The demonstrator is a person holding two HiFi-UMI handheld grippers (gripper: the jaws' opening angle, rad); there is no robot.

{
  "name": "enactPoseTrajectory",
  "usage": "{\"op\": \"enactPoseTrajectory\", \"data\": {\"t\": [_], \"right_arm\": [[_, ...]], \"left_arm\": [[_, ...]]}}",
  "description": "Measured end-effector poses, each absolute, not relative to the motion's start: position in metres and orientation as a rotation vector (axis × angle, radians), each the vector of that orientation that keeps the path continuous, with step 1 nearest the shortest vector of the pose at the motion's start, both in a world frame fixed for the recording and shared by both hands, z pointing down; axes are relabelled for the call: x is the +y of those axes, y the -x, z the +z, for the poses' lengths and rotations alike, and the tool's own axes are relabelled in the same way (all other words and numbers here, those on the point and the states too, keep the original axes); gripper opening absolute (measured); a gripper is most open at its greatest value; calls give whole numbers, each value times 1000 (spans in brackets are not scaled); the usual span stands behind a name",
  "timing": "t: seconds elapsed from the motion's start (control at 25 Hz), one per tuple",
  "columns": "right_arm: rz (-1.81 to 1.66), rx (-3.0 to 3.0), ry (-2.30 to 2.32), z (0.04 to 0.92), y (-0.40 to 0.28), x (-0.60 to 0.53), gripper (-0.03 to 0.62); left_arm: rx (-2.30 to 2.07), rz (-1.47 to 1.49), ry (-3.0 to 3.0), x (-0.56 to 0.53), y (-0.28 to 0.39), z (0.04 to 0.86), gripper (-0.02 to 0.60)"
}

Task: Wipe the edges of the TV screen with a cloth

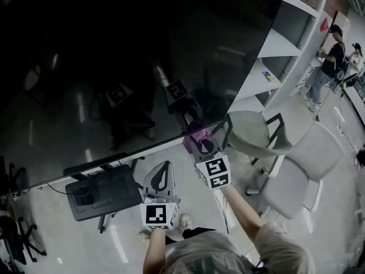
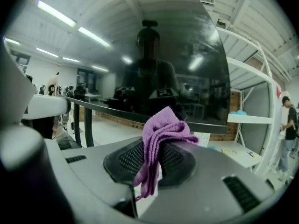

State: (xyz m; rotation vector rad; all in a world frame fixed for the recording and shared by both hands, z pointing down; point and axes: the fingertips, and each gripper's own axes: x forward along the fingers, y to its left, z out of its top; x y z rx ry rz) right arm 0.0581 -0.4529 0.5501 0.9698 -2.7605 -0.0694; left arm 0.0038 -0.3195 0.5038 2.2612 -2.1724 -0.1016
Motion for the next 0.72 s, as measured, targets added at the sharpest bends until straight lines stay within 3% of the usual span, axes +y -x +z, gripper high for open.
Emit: {"op": "enactPoseTrajectory", "data": {"t": [0.72], "right_arm": [[-145, -2831, -562, 553, 168, -266, 63]], "left_arm": [[-2543, -102, -1840, -126, 213, 504, 15]]}}
